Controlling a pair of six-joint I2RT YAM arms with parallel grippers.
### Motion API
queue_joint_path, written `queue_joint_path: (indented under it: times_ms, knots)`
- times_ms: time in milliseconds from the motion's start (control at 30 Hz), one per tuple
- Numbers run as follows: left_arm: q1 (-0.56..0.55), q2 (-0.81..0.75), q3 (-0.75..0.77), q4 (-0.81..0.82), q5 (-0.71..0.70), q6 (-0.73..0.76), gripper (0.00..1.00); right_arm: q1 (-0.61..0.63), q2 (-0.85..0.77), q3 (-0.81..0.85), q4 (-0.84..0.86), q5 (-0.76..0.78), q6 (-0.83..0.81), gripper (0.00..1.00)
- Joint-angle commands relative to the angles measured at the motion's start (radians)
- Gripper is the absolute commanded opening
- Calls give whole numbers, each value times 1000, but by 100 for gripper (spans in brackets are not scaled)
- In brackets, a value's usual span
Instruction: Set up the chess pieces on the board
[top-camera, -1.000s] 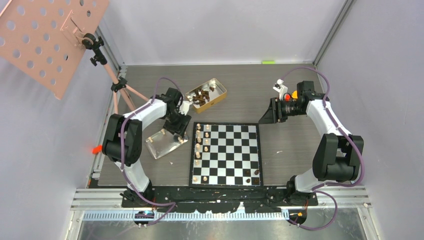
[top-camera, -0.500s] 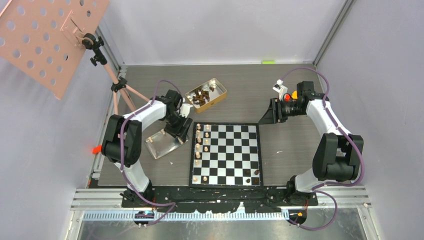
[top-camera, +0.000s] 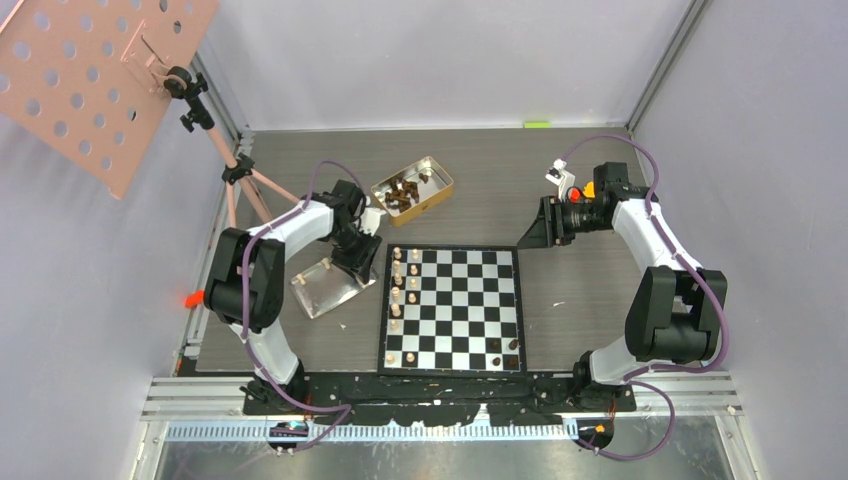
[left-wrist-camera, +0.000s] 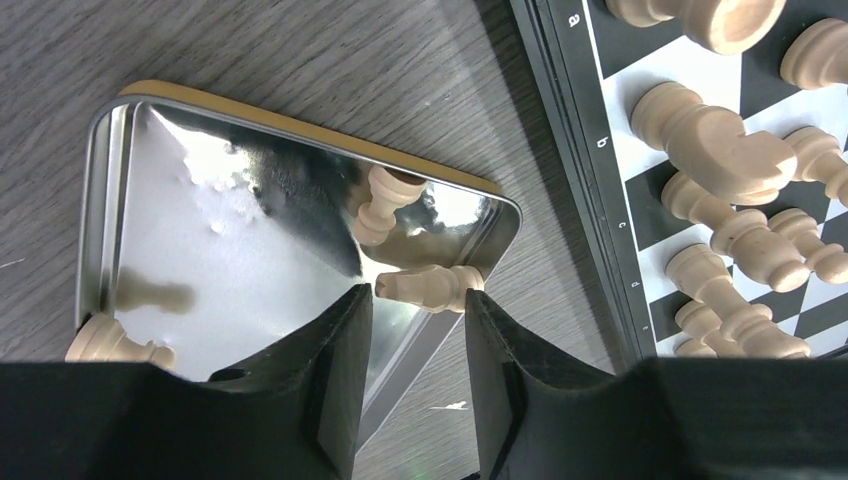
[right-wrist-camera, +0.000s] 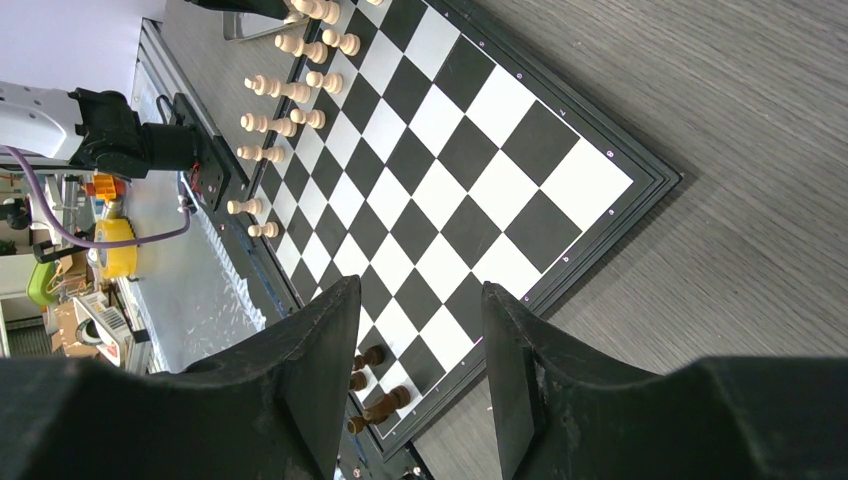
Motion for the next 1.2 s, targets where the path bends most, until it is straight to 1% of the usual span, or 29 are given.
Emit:
queue_joint_path:
  times_ms: [0, 233, 400, 533, 733, 800, 1033, 1167]
  knots:
    - [2, 8, 2, 22, -24, 8, 40, -4, -17, 14, -6, -20, -13, 54]
    - [2, -2, -5, 26, -50, 16, 31, -4, -15, 14, -6, -20, -14, 54]
    - [2, -32, -9, 39, -82, 25, 28, -4, -14, 14, -7, -20, -14, 54]
    - [2, -54, -7, 46, -113, 34, 29, -4, -11, 14, -7, -20, -14, 53]
    - [2, -55, -6, 43, -100, 35, 40, -4, -6, 15, -9, -21, -17, 53]
    - [2, -41, -5, 45, -95, 38, 41, -4, -4, 16, -10, -21, -18, 53]
    - [2, -2, 10, 53, -72, 36, 40, -4, -3, 14, -11, -21, -18, 53]
    - [-2, 6, 14, 52, -55, 36, 37, -5, -2, 14, -11, -20, -18, 53]
